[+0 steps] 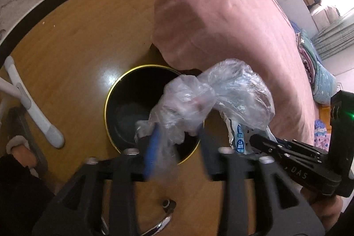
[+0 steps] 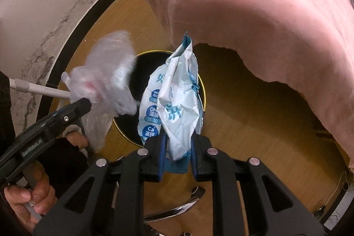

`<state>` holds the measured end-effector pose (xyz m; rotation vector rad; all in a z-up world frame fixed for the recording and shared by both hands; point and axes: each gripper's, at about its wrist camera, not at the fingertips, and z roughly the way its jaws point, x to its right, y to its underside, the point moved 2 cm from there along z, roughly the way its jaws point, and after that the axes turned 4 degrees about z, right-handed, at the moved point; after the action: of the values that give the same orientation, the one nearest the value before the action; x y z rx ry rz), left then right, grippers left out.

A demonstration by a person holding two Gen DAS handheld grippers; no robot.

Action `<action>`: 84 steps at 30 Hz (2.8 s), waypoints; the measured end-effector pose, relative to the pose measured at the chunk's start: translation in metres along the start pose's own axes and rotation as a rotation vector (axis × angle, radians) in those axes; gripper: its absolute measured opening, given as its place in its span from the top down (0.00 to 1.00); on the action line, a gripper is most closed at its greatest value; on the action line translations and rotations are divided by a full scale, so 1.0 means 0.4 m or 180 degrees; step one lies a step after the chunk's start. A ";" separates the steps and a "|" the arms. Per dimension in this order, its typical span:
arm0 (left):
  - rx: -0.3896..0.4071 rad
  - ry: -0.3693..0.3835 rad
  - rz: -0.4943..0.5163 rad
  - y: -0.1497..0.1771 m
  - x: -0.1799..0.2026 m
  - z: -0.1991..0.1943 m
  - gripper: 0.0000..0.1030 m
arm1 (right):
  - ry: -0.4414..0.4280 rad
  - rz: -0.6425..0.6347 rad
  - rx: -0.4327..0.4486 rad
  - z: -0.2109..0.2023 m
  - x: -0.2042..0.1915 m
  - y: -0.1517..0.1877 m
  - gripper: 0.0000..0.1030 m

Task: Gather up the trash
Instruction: 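Carry both items to the black bin and open both tools to drop them, then grasp the crumpled blue-white wrapper with the left tool while the right tool grasps the green box, then carry both items over the bin and open both tools to drop them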

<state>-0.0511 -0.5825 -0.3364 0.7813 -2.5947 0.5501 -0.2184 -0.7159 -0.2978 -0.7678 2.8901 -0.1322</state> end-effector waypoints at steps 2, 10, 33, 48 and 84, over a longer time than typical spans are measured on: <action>0.0026 0.0000 -0.0019 -0.001 0.000 -0.001 0.28 | -0.0010 -0.0013 -0.0011 0.009 0.010 0.017 0.82; 0.0133 0.0032 0.0064 0.017 0.018 -0.050 0.26 | -0.0045 -0.0103 -0.0004 0.016 -0.017 0.006 0.78; 0.1512 -0.1603 0.0697 0.309 -0.062 -1.064 0.07 | -0.0920 -0.1832 0.1603 -0.590 -0.646 0.183 0.20; 0.1823 -0.2698 -0.0954 0.709 -0.571 -1.434 0.07 | -0.2189 -0.2916 0.0257 -0.546 -1.352 0.461 0.39; 0.1833 -0.2388 -0.0370 0.567 -0.411 -1.426 0.61 | -0.1974 -0.2270 0.1199 -0.688 -0.920 0.277 0.88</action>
<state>0.0789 -0.0712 0.0176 1.5617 -3.0333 1.1824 -0.0021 -0.4234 0.0039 -1.4080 1.8465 -0.4120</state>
